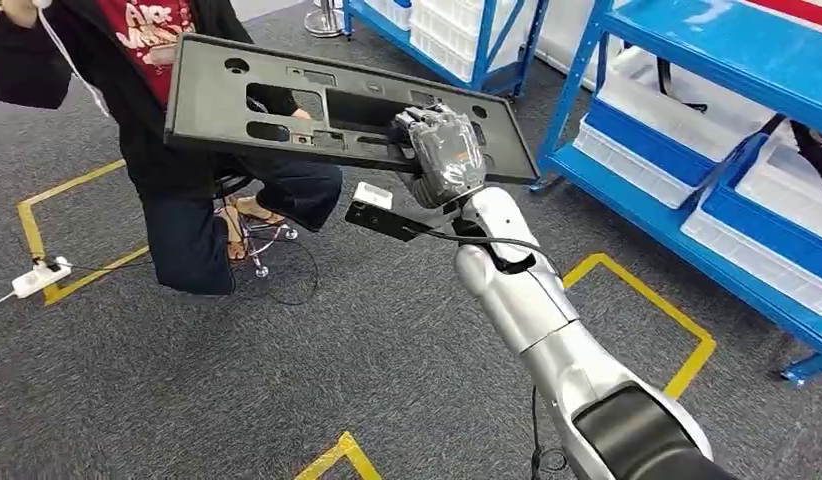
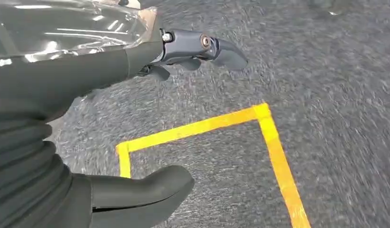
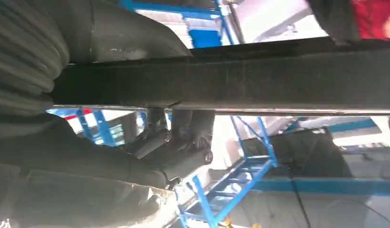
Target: Take the parts from the cabinet and place them on the table.
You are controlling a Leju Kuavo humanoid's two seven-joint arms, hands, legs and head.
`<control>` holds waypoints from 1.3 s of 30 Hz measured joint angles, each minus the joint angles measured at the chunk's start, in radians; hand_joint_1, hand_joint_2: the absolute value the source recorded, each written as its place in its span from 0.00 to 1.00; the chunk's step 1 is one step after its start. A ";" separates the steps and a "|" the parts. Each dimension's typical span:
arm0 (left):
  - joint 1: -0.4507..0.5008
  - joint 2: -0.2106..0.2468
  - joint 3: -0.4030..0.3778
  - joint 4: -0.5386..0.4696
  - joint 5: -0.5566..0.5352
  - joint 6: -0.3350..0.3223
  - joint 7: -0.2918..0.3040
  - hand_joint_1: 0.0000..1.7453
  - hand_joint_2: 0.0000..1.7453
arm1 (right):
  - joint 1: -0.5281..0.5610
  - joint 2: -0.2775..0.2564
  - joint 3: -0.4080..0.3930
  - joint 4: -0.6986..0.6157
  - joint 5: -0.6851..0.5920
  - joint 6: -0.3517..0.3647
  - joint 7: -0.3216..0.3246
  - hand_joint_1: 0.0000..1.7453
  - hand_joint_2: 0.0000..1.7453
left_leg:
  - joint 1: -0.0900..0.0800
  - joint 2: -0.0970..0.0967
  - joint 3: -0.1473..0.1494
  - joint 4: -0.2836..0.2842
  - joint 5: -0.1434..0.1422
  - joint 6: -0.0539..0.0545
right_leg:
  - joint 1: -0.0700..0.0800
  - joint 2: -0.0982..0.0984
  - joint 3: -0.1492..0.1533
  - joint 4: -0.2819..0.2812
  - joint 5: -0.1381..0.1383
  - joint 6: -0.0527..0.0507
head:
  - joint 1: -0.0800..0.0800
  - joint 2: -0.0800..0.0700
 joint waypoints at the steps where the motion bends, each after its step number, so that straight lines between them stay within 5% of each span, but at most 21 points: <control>1: 0.000 0.000 0.000 0.000 0.002 0.000 -0.001 0.00 1.00 | 0.000 0.001 0.000 -0.002 0.000 0.000 0.000 1.00 1.00 | -0.007 -0.009 -0.001 0.003 -0.001 -0.006 | 0.006 0.003 0.007 -0.011 0.008 -0.013 | -0.001 0.000; 4: 0.006 0.000 0.000 0.000 0.003 -0.001 -0.005 0.00 1.00 | 0.003 0.005 0.001 -0.008 0.003 0.003 0.001 1.00 1.00 | -0.002 -0.025 -0.004 -0.007 0.007 -0.023 | 0.012 -0.019 0.007 -0.009 0.012 -0.030 | -0.001 0.000; 5: 0.008 0.003 0.000 0.000 0.003 -0.001 -0.006 0.00 1.00 | 0.004 0.009 0.001 -0.013 0.005 0.003 0.001 1.00 1.00 | -0.001 -0.028 -0.008 -0.005 0.005 -0.029 | -0.007 -0.028 0.012 -0.018 0.019 -0.040 | -0.002 0.000; 7: 0.008 0.001 0.000 0.000 0.003 -0.001 -0.007 0.00 1.00 | 0.005 0.015 0.000 -0.028 0.006 0.006 0.001 1.00 1.00 | -0.004 0.048 -0.039 0.061 -0.043 -0.032 | -0.005 -0.042 0.016 -0.022 0.021 -0.061 | -0.006 0.000; 9: 0.006 0.002 0.000 0.000 0.003 -0.001 -0.008 0.00 1.00 | 0.008 0.015 0.000 -0.032 0.009 0.009 0.001 1.00 1.00 | 0.000 0.070 -0.118 0.227 -0.119 -0.039 | 0.002 -0.062 0.018 -0.022 0.017 -0.067 | -0.005 0.000; 11: 0.007 0.001 0.000 0.000 0.003 -0.001 -0.009 0.00 1.00 | 0.017 0.015 -0.001 -0.033 0.009 0.011 0.001 1.00 1.00 | 0.002 0.073 -0.159 0.307 -0.135 -0.044 | 0.005 -0.081 0.018 -0.022 0.015 -0.068 | -0.005 0.000; 12: 0.008 0.001 0.000 0.000 0.003 -0.001 -0.010 0.00 1.00 | 0.021 0.015 -0.001 -0.036 0.009 0.012 0.001 1.00 1.00 | 0.002 0.076 -0.143 0.274 -0.109 -0.045 | 0.006 -0.091 0.019 -0.021 0.014 -0.069 | -0.005 0.000; 14: 0.008 0.003 0.000 0.000 0.003 -0.002 -0.012 0.00 1.00 | 0.021 0.015 -0.003 -0.043 0.008 0.013 0.001 1.00 1.00 | 0.002 0.096 -0.048 0.100 -0.027 -0.041 | 0.006 -0.108 0.022 -0.021 0.010 -0.067 | -0.005 0.000; 15: 0.008 0.003 0.000 0.000 0.003 -0.003 -0.015 0.00 1.00 | 0.020 0.014 -0.006 -0.048 0.007 0.013 0.001 1.00 1.00 | 0.000 0.137 -0.002 0.020 -0.008 -0.038 | 0.010 -0.114 0.025 -0.020 0.007 -0.063 | -0.005 0.000; 16: 0.005 0.003 0.000 0.000 0.003 -0.003 -0.016 0.00 1.00 | 0.018 0.013 -0.009 -0.053 0.006 0.013 0.001 1.00 1.00 | -0.011 0.154 0.013 0.008 -0.019 -0.032 | 0.024 -0.120 0.022 -0.019 0.003 -0.057 | -0.005 0.000; 20: 0.007 0.003 0.000 0.000 0.003 -0.003 -0.016 0.00 1.00 | 0.017 0.009 -0.013 -0.058 0.006 0.016 0.001 1.00 1.00 | -0.014 0.108 0.007 -0.002 -0.010 -0.007 | 0.028 -0.152 0.030 -0.021 -0.003 -0.041 | 0.001 0.000; 23: 0.005 0.003 0.000 0.000 0.003 -0.004 -0.017 0.00 1.00 | 0.018 0.003 -0.019 -0.064 0.006 0.016 0.001 1.00 1.00 | -0.008 0.087 0.011 -0.012 0.000 0.012 | 0.012 -0.065 -0.037 0.110 -0.068 -0.044 | 0.003 0.000; 24: 0.004 0.004 0.000 0.000 0.003 -0.004 -0.017 0.00 1.00 | 0.021 -0.002 -0.022 -0.064 0.006 0.016 0.001 1.00 1.00 | -0.008 0.073 0.011 -0.012 0.000 0.013 | 0.010 -0.058 -0.084 0.210 -0.104 -0.046 | 0.003 0.000; 26: 0.005 0.003 0.000 0.000 0.003 -0.004 -0.017 0.00 1.00 | 0.028 -0.008 -0.024 -0.064 0.006 0.016 0.001 1.00 1.00 | -0.008 0.048 0.011 -0.012 0.000 0.012 | 0.007 -0.054 -0.137 0.313 -0.128 -0.035 | 0.003 0.000; 28: 0.008 0.002 0.000 0.000 0.003 -0.005 -0.017 0.00 1.00 | 0.031 -0.012 -0.025 -0.064 0.006 0.016 0.002 1.00 1.00 | -0.004 0.025 0.011 -0.011 0.002 0.010 | 0.000 -0.053 -0.100 0.223 -0.082 -0.013 | 0.003 0.000; 30: 0.007 0.002 0.000 0.000 0.003 -0.006 -0.017 0.00 1.00 | 0.029 -0.012 -0.025 -0.065 0.006 0.016 0.002 1.00 1.00 | 0.001 0.005 0.011 -0.008 0.002 0.002 | -0.016 -0.024 -0.009 0.033 -0.008 0.012 | 0.003 0.000; 31: 0.006 0.003 0.000 -0.001 0.003 -0.006 -0.017 0.00 1.00 | 0.029 -0.013 -0.025 -0.065 0.006 0.016 0.002 1.00 1.00 | -0.003 -0.004 0.007 -0.004 0.002 -0.007 | -0.019 0.003 0.007 -0.007 -0.001 0.012 | 0.003 0.000; 35: 0.015 0.003 0.000 -0.001 0.003 -0.006 -0.017 0.00 1.00 | 0.028 -0.011 -0.025 -0.067 0.000 0.018 0.000 1.00 1.00 | 0.003 -0.029 -0.001 -0.013 0.012 -0.032 | -0.007 -0.029 0.013 -0.008 0.011 -0.024 | 0.001 0.000; 36: 0.018 0.004 0.000 -0.001 0.003 -0.006 -0.017 0.00 1.00 | 0.023 -0.009 -0.025 -0.067 -0.002 0.019 -0.002 1.00 1.00 | 0.008 -0.015 -0.004 -0.005 0.004 -0.034 | -0.018 -0.038 0.015 -0.014 0.017 -0.034 | 0.002 0.000; 37: 0.018 0.002 0.000 0.000 0.003 -0.006 -0.018 0.00 1.00 | 0.019 -0.006 -0.025 -0.067 -0.003 0.020 -0.006 1.00 1.00 | 0.000 0.031 -0.018 0.027 -0.021 -0.035 | -0.014 -0.042 0.016 -0.015 0.016 -0.042 | -0.002 0.000; 39: 0.015 0.003 0.000 -0.001 0.003 -0.006 -0.018 0.00 1.00 | 0.015 -0.006 -0.025 -0.067 -0.006 0.021 -0.010 1.00 1.00 | 0.001 0.069 -0.088 0.180 -0.103 -0.039 | -0.007 -0.060 0.016 -0.015 0.016 -0.054 | -0.003 0.000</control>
